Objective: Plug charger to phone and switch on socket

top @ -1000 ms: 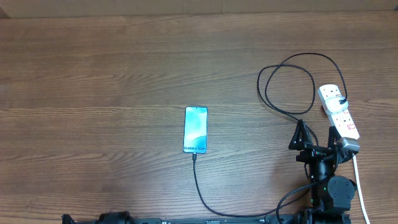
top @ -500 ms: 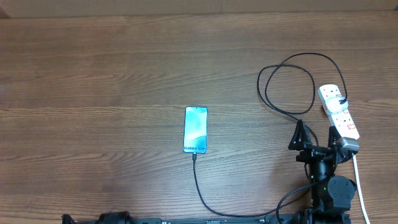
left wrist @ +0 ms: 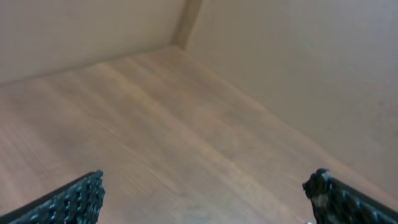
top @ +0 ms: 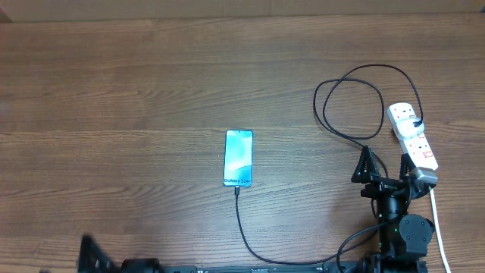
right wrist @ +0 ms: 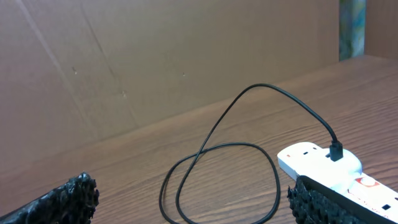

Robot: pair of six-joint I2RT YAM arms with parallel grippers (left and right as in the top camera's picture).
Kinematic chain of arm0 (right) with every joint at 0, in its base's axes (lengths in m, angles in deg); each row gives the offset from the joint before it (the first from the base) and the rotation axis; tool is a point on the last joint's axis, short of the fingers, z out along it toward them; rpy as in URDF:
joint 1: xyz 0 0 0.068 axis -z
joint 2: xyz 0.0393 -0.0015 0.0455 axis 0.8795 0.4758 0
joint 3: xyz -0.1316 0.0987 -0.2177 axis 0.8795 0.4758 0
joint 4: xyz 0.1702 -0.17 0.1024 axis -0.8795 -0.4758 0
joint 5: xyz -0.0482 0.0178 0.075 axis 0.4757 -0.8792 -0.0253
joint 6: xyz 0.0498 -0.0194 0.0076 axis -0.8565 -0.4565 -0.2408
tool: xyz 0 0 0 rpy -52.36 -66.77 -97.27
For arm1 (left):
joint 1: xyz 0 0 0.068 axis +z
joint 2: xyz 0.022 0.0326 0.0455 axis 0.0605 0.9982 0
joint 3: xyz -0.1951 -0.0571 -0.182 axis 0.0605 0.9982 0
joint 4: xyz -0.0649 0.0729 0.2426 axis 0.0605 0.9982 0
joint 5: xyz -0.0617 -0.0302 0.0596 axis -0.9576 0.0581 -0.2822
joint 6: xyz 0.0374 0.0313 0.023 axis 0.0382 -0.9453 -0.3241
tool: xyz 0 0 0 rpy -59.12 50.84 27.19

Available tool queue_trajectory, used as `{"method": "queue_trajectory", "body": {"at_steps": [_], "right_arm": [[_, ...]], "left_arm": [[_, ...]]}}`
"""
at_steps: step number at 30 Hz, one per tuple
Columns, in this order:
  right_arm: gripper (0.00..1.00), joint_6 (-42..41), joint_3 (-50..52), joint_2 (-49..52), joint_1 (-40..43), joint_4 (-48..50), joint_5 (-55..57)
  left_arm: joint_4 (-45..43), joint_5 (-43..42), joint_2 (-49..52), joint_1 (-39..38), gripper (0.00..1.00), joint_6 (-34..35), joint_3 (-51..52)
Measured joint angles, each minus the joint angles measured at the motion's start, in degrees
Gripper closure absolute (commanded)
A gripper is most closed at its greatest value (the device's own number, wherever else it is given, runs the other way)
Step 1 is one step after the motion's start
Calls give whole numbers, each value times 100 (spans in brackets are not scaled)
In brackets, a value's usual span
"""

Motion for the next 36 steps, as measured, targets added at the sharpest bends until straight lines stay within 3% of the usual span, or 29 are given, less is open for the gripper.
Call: {"method": "queue_trajectory", "body": {"at_steps": [7,15,22,27,36], "right_arm": [[0,-2,0,-2,2,-17,0],[0,-2,0,-4,2,-28,2],[0,-2,0,-7,2,-28,2],[0,-2,0,-4,2,-31,0],[0,-4,0,-7,0,-31,2]], "left_arm": [[-1821,-431,-9,-68,1,55,2114],[-5016,-1419,-9,-68,0,-728,4238],[-6870,-1744,-13,-55,1,-1554,5241],[-7547,-1840,-13,144,0,-1891,5777],[-7075,-2208,-13,210,0,-2830,5921]]}}
